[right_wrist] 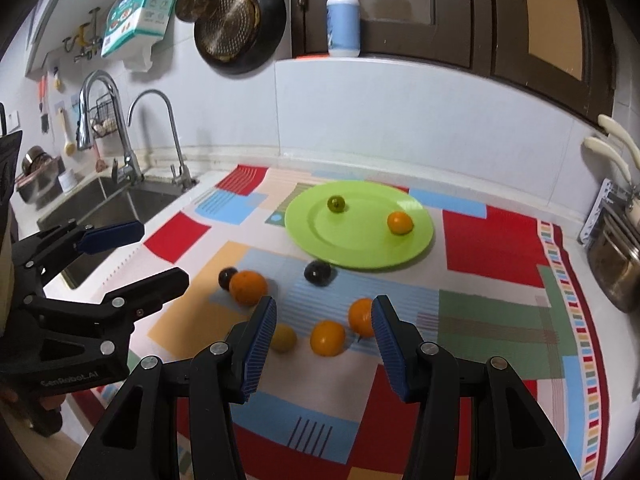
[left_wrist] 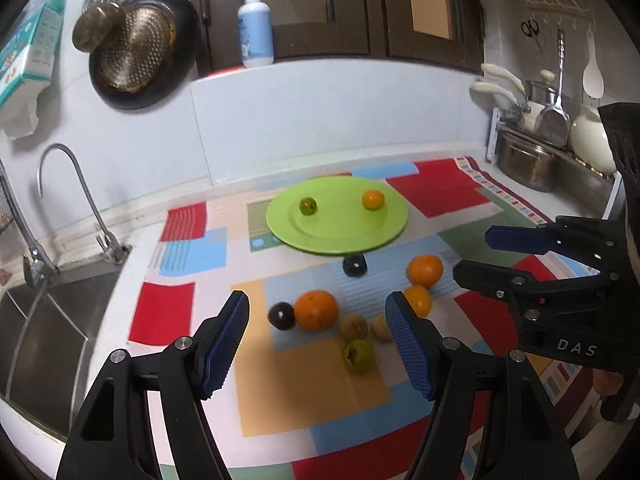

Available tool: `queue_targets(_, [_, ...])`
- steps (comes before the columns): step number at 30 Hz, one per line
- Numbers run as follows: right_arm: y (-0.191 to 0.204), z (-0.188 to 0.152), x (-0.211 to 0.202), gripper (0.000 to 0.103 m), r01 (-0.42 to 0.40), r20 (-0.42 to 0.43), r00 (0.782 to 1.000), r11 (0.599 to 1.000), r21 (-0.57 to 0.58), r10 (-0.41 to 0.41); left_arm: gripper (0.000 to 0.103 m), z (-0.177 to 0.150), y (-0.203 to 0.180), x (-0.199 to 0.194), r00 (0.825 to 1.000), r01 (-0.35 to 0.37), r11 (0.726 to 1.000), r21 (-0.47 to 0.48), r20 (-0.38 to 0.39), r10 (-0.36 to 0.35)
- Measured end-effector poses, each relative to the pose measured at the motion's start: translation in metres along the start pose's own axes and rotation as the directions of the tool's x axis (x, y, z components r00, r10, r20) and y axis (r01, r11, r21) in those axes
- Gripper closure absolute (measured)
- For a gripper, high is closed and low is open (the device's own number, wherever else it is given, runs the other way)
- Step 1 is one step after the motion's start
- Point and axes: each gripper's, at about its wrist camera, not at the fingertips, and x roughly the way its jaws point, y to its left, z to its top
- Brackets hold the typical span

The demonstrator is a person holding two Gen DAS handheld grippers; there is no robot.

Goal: Organize fruits
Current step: 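Withdraw both open tools from the plate back toward the remaining fruits, then grasp a yellow-green fruit with the left tool while the right tool grasps an orange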

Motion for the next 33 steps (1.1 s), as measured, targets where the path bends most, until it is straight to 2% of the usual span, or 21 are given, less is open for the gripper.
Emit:
queue_targets(7, [-0.002, -0.013, 0.019, 0.052, 0.002, -0.057, 0.998, 1.0, -0.03, -0.004, 0.037, -0.013, -0.011, 0.017, 0.999, 0.0, 0.999, 0.054, -0.045, 0.002])
queue_targets(19, [-0.008, -0.026, 0.056, 0.053, -0.036, -0.166, 0.986, 0.999, -0.026, 0.031, 0.05, -0.029, -0.016, 0.054, 0.984, 0.074, 0.995, 0.062, -0.166, -0.063])
queue_targets(33, [-0.011, -0.029, 0.08, 0.053, -0.045, -0.211, 0.977, 0.998, -0.051, 0.033, 0.063, -0.038, -0.018, 0.074, 0.966, 0.122, 0.991, 0.053, -0.234, -0.107])
